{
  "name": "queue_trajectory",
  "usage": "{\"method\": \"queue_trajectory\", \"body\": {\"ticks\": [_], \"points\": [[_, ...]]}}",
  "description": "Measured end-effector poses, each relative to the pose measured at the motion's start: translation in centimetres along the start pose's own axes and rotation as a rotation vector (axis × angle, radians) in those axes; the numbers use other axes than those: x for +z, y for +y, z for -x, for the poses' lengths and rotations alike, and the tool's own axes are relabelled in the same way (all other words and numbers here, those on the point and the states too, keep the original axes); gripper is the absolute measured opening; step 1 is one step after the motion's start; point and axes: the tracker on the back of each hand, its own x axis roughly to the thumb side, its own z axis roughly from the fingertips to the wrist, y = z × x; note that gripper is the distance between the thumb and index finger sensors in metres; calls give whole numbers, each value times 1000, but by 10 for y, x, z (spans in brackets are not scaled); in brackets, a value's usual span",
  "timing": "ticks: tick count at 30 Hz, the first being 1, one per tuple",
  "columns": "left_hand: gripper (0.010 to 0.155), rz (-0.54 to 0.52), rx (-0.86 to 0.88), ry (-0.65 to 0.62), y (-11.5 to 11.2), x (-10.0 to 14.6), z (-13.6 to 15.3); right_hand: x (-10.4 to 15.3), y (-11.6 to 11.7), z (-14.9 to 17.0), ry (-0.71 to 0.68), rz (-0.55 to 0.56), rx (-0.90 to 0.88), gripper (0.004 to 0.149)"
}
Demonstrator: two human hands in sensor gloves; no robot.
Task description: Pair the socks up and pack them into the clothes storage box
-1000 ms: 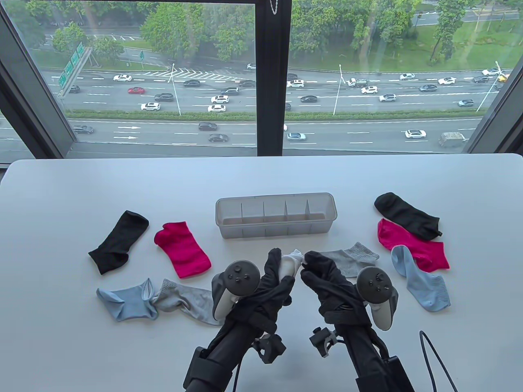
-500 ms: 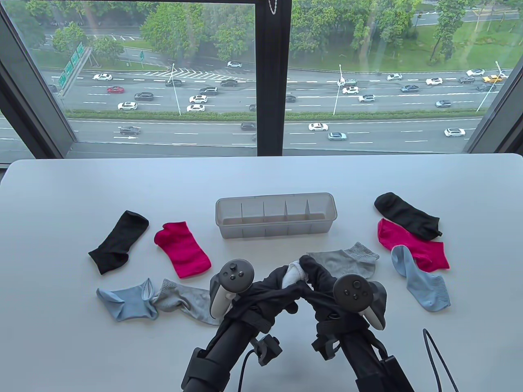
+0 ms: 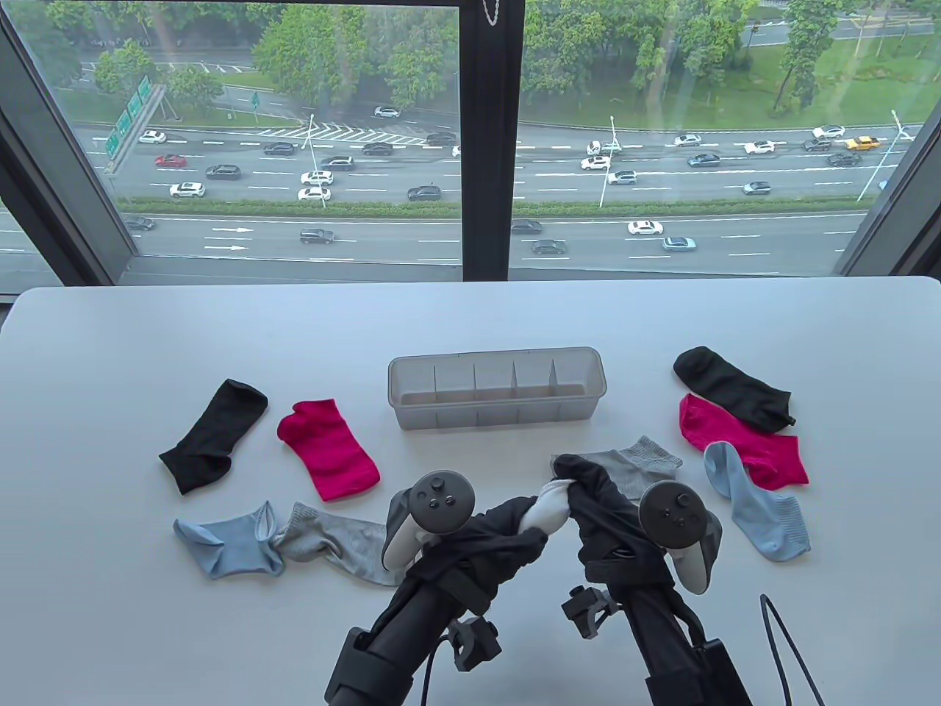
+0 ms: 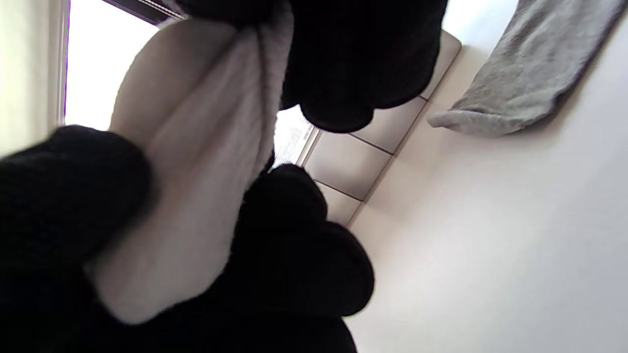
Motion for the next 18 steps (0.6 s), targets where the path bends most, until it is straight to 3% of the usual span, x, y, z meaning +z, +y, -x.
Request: {"method": "queue_trajectory", "body": {"ticks": [3,6,8,11,13,15,18], "points": [[72,-181,-394,33,0,5,-5,1,2,-3,-3,-18,-50,42],[68,-277,-644,-26,-2,7,-12,0,13,-10,-14,-87,-100,43],[68,-333,-623,-6,6,10,-13,1,19,-17,-41,-176,-146,45],[81,-281,-474,-23,19,12,-8,-2,20,-22,-65,-249,-171,50],[83,-203,-428,-52,23,11,-9,-1,20,-22,-40,-180,-101,49],[64,-233,-448,-45,25,13,-13,0,19,-19,-43,-105,44,48],[60,-181,-498,-17,25,11,-14,2,21,-16,-50,-156,35,47]]}}
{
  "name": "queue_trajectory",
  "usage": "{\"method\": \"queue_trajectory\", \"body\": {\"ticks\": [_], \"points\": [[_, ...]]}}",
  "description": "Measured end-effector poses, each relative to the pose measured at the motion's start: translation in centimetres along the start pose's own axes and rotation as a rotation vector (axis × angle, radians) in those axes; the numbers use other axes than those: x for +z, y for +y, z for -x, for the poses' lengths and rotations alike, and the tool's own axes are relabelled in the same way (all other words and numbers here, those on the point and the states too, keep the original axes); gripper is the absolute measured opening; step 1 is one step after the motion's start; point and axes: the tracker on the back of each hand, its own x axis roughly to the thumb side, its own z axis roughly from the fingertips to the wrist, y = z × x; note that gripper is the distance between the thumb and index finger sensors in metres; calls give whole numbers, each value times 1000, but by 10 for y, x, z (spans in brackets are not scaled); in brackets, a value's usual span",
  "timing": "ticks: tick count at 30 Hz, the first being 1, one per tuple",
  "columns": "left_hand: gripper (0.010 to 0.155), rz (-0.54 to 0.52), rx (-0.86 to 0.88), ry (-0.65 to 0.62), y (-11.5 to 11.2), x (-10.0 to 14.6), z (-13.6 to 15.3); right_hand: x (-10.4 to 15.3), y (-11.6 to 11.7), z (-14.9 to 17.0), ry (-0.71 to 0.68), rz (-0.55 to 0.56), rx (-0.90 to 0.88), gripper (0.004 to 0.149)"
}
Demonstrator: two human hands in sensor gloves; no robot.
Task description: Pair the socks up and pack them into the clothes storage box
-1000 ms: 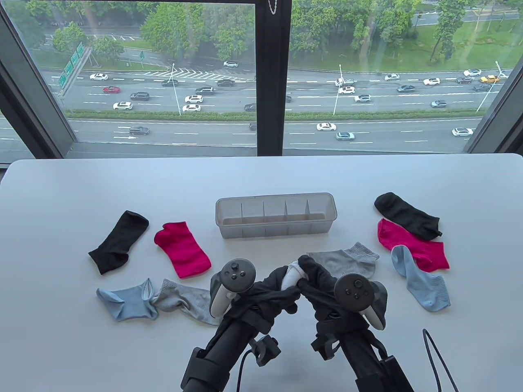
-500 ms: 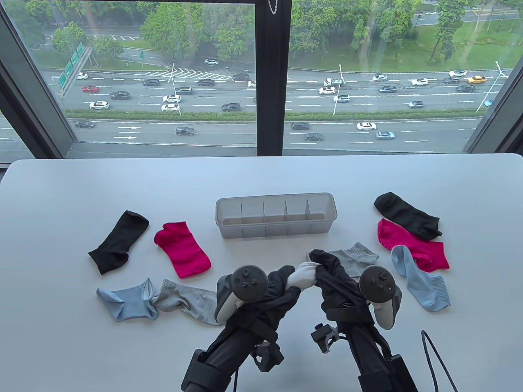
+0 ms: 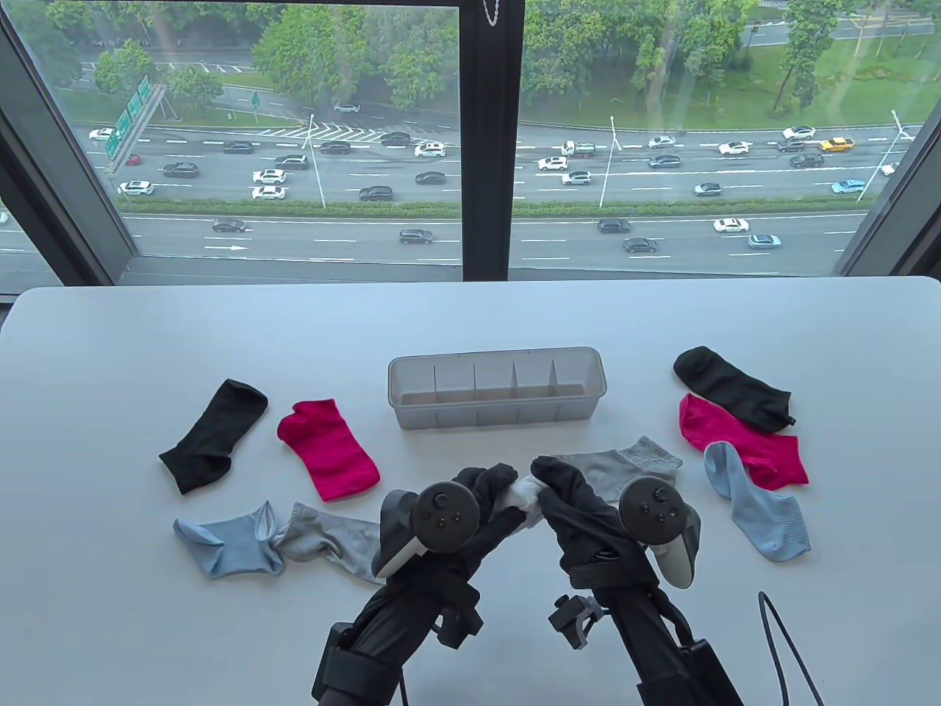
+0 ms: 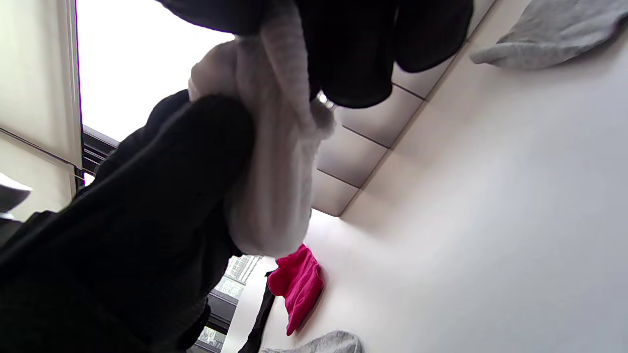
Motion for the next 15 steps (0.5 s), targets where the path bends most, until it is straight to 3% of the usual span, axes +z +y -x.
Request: {"method": "queue_trajectory", "body": {"ticks": [4,7,9,11,12,14,15], "points": [[66,86,94,2,-3,-3,6,-2,3,-4,-28,-58,-52,49],[63,24,151,8,0,-2,9,-2,1,3,-16,-57,-154,60],[61,9,153,7,0,-1,10,-4,0,6,-4,-134,-229,78],[59,14,132,-19,-1,-1,8,-5,1,8,26,-278,-136,87],[58,38,137,-41,-2,-1,5,-5,2,9,25,-266,-95,82],[58,10,108,-37,-3,0,1,-5,1,10,34,-161,-94,58],[59,8,112,-47,-3,0,0,-4,-2,9,49,-54,-116,48]]}}
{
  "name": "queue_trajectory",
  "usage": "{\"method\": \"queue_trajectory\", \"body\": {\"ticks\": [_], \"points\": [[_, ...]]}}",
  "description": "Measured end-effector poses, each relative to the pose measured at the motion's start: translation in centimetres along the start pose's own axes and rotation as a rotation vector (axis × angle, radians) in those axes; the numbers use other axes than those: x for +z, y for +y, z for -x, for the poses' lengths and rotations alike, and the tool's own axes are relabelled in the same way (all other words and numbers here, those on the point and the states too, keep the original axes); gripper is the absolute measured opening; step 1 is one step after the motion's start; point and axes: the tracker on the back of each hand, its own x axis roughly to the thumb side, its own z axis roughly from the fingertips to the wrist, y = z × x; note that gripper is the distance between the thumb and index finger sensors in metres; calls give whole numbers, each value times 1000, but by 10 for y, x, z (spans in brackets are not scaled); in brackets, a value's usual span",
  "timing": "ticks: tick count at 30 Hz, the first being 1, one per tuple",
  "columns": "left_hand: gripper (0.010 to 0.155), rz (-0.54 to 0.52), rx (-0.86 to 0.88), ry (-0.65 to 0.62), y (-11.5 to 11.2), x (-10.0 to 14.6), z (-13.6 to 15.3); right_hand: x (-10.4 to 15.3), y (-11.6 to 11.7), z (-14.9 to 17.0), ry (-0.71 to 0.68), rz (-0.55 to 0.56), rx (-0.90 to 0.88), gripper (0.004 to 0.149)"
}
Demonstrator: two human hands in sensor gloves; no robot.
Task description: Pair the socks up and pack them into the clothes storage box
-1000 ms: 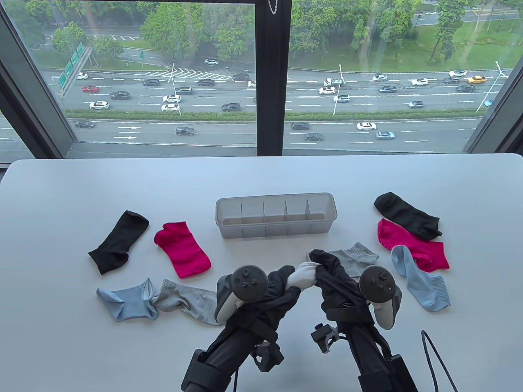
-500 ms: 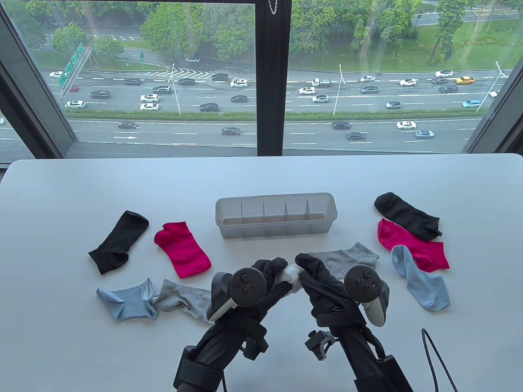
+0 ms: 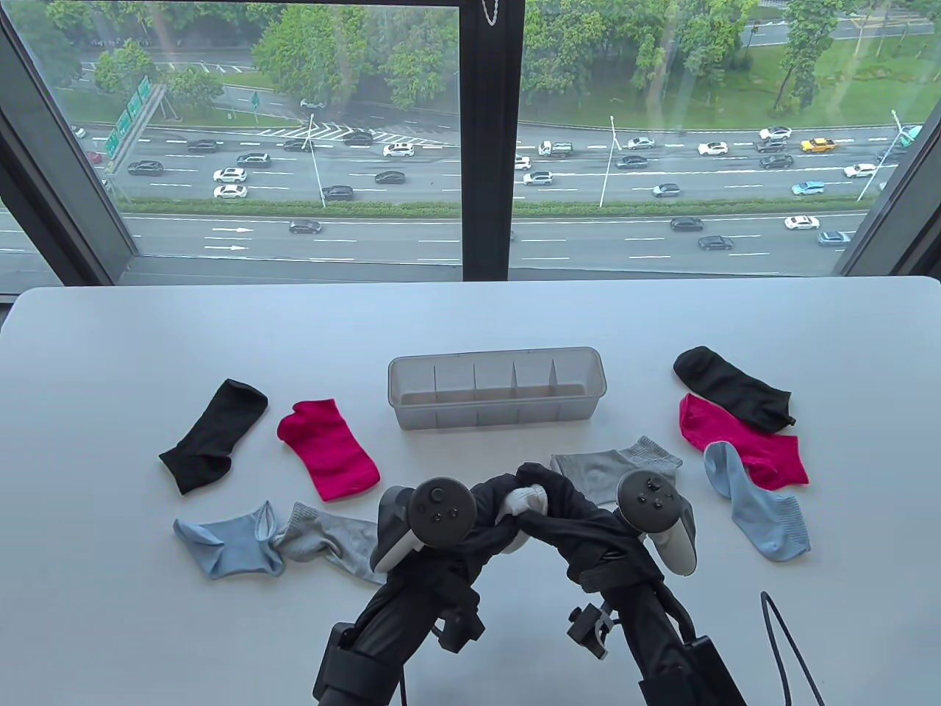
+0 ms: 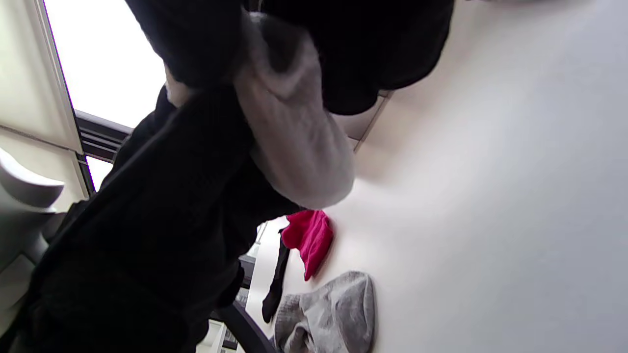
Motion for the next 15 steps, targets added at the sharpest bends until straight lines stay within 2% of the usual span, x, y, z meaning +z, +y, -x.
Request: {"method": "queue_trajectory", "body": {"ticks": [2,7,8,9,10,11,12,13,15], "points": [[59,-41,30,13,2,0,0,1,-6,0,-20,60,43,41],[59,-42,146,20,0,-1,7,3,-15,7,-13,73,27,42],[59,-42,176,17,2,-1,9,2,-16,6,-22,40,-10,48],[59,-47,195,19,5,1,11,2,-15,6,-25,-22,-34,63],[59,-51,233,10,6,0,13,0,-11,6,-13,-153,-38,82],[58,-44,270,-3,5,0,14,-1,-8,6,31,-229,-14,85],[58,-41,301,-15,4,-1,14,-2,-4,6,41,-202,43,78],[57,-38,326,-17,3,-1,14,-1,-2,5,38,-98,107,61],[59,-8,343,-38,5,-1,17,-1,-5,2,-4,-8,95,41]]}}
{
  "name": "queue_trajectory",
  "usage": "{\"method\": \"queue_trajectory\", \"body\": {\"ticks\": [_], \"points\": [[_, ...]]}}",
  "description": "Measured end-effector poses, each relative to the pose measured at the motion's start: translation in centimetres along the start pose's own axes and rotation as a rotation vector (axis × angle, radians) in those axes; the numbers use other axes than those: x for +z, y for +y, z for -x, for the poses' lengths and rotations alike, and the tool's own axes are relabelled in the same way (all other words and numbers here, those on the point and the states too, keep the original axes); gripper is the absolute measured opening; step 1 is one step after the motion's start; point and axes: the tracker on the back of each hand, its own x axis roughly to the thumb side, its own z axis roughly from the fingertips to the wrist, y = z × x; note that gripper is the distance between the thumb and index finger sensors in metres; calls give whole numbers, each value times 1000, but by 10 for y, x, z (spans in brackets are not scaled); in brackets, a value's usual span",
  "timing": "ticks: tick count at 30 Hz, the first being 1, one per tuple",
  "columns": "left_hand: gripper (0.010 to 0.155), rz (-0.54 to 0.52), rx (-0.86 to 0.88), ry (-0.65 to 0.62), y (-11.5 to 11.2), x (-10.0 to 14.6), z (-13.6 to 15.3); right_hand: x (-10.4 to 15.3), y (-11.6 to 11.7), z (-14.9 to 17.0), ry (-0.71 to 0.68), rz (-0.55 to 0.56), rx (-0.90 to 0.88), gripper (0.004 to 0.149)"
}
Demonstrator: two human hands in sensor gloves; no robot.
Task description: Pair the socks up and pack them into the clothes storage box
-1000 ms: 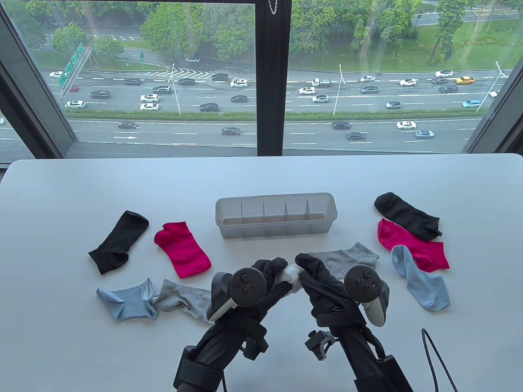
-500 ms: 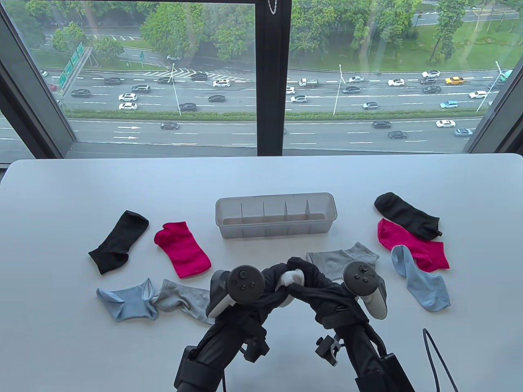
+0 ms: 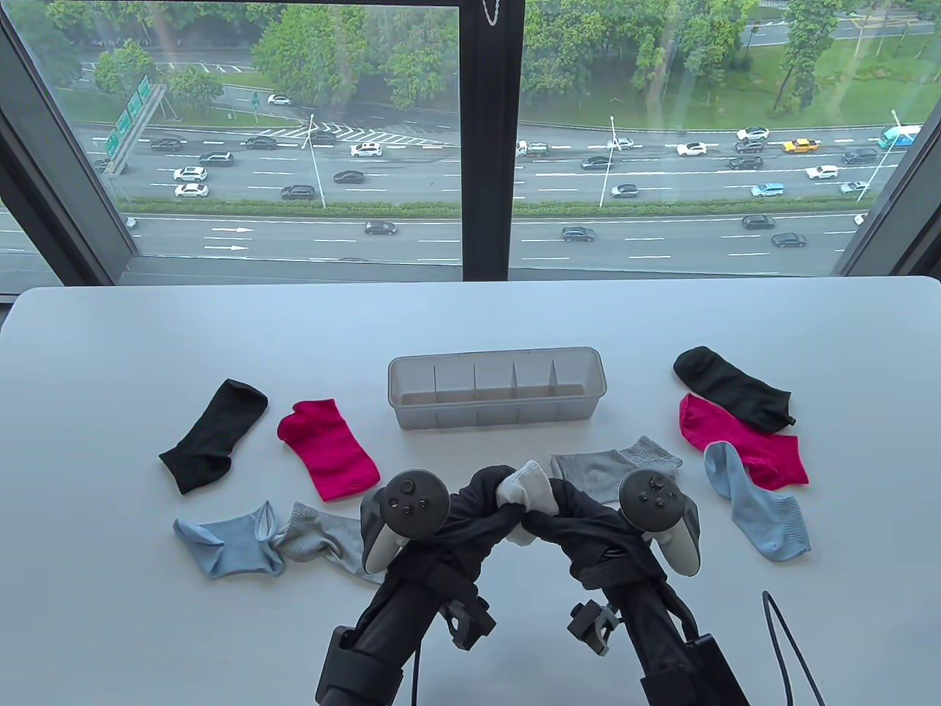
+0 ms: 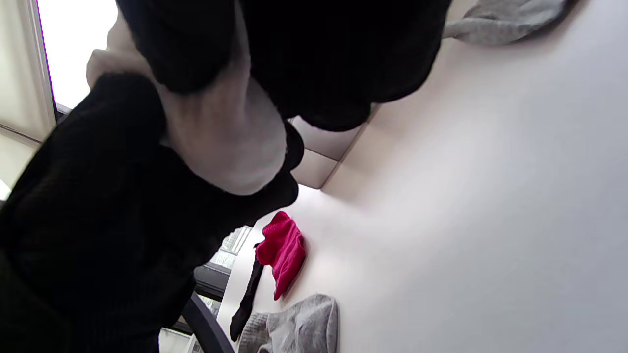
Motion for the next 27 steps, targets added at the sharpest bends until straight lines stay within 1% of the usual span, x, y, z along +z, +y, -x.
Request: {"method": "queue_trajectory", "body": {"ticks": [1,2,3,4,5,6,7,9,10,11,12,13,14,15,16,17,19,20,21,22,23,24,25,26,27], "points": [[59,33,35,-14,1,-1,0,0,-2,0,-8,-28,-9,40],[58,94,69,-24,1,-1,-3,1,-6,2,-11,-47,26,39],[58,133,43,-29,1,-1,-4,1,-9,2,-16,-33,82,39],[57,177,-27,-32,0,-3,-4,0,-11,0,-27,-53,173,40],[57,193,-35,-23,-1,-4,-2,1,-12,-1,-19,-56,214,40],[57,193,-7,-9,-1,-5,-1,2,-12,-1,-14,-17,220,40],[58,214,10,32,-2,-5,0,2,-12,-1,-9,-6,201,40],[66,257,20,53,-1,-3,4,2,-10,-4,-18,-13,226,40],[74,233,48,61,0,-2,6,2,-7,-6,-25,-28,283,40],[78,192,79,70,0,-1,8,1,-3,-9,-30,-55,321,40],[74,107,101,89,1,-1,7,0,2,-11,-36,-86,338,40],[59,50,92,107,1,-1,5,-1,6,-12,-38,-103,336,40],[50,43,9,97,1,-1,3,-2,8,-12,-35,-112,316,40],[47,79,-83,97,3,0,1,-3,8,-11,-23,-123,312,40],[45,100,-117,88,3,0,0,-4,7,-8,-16,-134,314,40],[44,113,-102,73,2,0,0,-4,4,-4,0,-125,298,40],[43,70,-95,77,-1,-1,-1,-2,-1,1,12,-101,232,41],[42,9,-113,95,-1,0,-1,-1,-3,1,12,-71,200,41],[41,-45,-124,110,0,2,-1,1,-6,2,8,-54,174,47],[41,-84,-135,122,1,4,0,1,-8,2,5,-76,157,60],[41,-168,-145,146,2,7,2,2,-8,3,12,-161,126,74],[41,-209,-136,157,3,8,3,2,-6,5,37,-226,93,80],[41,-243,-115,166,4,8,3,1,-1,7,62,-301,57,85],[41,-256,-80,173,5,8,4,0,5,9,69,-345,33,85],[41,-259,-64,180,5,8,4,-1,7,9,70,-326,32,82]]}}
